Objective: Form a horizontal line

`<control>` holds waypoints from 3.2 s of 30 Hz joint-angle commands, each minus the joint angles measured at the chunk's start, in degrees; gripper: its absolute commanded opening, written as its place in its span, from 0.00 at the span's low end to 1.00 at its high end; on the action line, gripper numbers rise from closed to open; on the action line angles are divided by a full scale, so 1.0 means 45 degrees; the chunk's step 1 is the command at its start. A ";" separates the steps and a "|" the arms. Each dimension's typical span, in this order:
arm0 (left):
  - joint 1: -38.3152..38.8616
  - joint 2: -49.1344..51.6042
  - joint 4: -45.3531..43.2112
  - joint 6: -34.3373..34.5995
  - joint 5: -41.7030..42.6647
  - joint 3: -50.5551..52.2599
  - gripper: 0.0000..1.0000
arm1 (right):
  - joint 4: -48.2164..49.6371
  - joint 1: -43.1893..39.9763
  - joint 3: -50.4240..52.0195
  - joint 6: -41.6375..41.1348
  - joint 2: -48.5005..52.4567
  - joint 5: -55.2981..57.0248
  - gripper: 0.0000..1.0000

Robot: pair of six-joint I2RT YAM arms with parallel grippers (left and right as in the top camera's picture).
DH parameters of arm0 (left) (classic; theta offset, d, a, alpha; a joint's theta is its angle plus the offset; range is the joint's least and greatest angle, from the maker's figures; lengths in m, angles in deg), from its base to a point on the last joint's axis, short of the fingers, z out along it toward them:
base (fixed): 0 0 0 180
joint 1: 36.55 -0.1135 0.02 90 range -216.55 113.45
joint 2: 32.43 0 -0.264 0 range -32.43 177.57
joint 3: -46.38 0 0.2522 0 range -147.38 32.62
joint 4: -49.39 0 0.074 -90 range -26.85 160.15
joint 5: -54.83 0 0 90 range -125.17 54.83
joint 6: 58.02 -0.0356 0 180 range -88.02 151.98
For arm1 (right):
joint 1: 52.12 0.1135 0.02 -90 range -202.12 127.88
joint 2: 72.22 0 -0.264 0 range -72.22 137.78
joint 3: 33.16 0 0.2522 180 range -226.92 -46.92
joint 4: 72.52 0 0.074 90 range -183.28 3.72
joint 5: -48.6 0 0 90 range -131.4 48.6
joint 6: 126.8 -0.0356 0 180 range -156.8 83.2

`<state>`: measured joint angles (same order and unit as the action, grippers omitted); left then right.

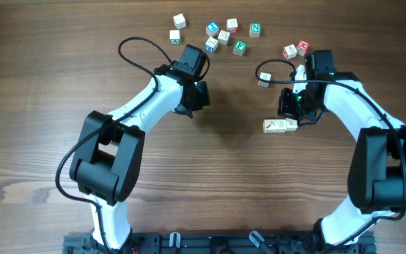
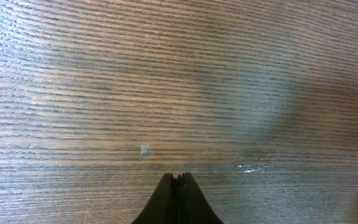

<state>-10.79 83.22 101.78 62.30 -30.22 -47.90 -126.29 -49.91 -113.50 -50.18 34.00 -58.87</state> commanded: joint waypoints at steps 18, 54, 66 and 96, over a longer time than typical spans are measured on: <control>-0.0034 -0.0316 0.0005 0.0039 -0.0117 0.0010 0.04 | -0.0301 0.0039 -0.0053 -0.0733 0.0272 0.2045 0.05; -0.0034 -0.0316 -0.0005 0.0034 -0.0117 0.0010 0.04 | -0.2608 -0.0986 -0.1015 -0.2739 0.0257 0.3419 0.05; -0.0034 -0.0316 0.0010 0.0039 -0.0117 0.0010 0.04 | -0.2254 -0.0986 -0.0325 -0.2720 0.0272 0.3050 0.05; -0.0034 -0.0316 0.0005 0.0034 -0.0117 0.0010 0.04 | -0.2516 -0.0986 -0.0223 -0.2686 0.0272 0.1880 0.05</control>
<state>-10.79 83.22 101.78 62.30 -30.22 -47.90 -137.50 -54.43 -114.82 -61.46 34.35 -49.32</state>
